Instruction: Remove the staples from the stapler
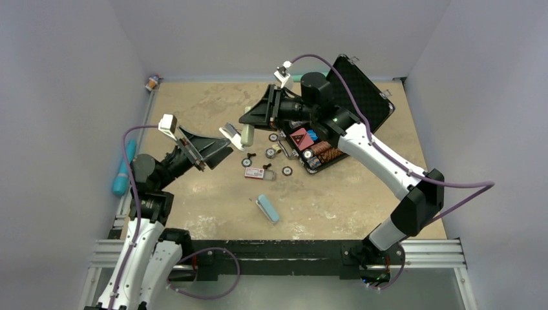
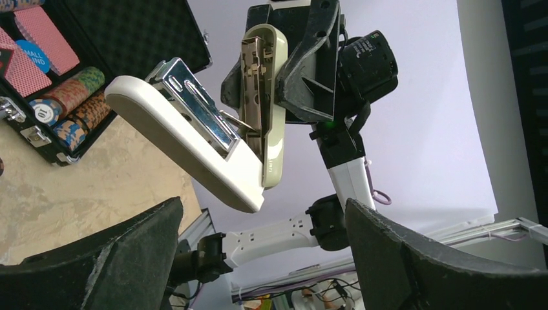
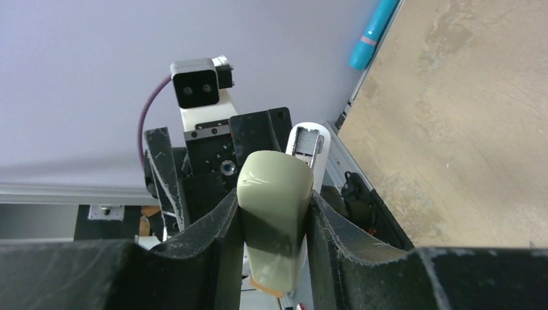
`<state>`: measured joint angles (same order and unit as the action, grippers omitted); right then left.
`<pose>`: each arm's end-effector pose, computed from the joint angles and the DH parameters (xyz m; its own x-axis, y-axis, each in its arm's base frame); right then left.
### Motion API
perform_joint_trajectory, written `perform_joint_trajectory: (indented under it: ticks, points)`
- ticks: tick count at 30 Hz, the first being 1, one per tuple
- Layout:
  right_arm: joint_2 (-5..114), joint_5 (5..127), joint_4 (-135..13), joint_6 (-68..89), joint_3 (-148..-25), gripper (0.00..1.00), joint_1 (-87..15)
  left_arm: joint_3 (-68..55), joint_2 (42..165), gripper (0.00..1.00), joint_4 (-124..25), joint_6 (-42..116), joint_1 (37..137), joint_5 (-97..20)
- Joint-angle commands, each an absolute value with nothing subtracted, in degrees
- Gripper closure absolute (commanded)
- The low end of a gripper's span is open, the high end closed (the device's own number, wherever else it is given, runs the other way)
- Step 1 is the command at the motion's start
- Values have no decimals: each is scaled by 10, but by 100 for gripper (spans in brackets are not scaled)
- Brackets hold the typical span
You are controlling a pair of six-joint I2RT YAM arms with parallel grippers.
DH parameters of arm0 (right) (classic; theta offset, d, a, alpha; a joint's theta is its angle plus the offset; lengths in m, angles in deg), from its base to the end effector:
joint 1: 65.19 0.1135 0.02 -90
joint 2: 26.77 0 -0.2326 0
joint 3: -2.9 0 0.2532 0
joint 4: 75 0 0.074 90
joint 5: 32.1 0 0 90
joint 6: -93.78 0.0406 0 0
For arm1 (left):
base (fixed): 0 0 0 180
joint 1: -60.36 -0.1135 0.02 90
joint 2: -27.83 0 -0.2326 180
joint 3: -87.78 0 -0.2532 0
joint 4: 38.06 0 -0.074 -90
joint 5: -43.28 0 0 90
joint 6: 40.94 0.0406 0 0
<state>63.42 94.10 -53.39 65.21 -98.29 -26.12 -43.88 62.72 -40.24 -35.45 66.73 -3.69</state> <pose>0.2755 0.2545 0.3748 -0.9108 0.1734 -0.3746 -0.3332 0.2266 0.9152 0.1730 -0.0472 0.3257 -0.7242 -0.6513 -0.2266 0.2647 0.0408 -0.9635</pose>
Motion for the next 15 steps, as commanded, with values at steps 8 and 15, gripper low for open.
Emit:
perform_joint_trajectory:
  ticks: [8,15]
  points:
    - [587,968,-652,720,-971,100,-262,-466,670,5,-239,-429,662,-70]
    - [591,974,-696,751,-960,100,-260,-463,701,11,-154,-467,662,-76]
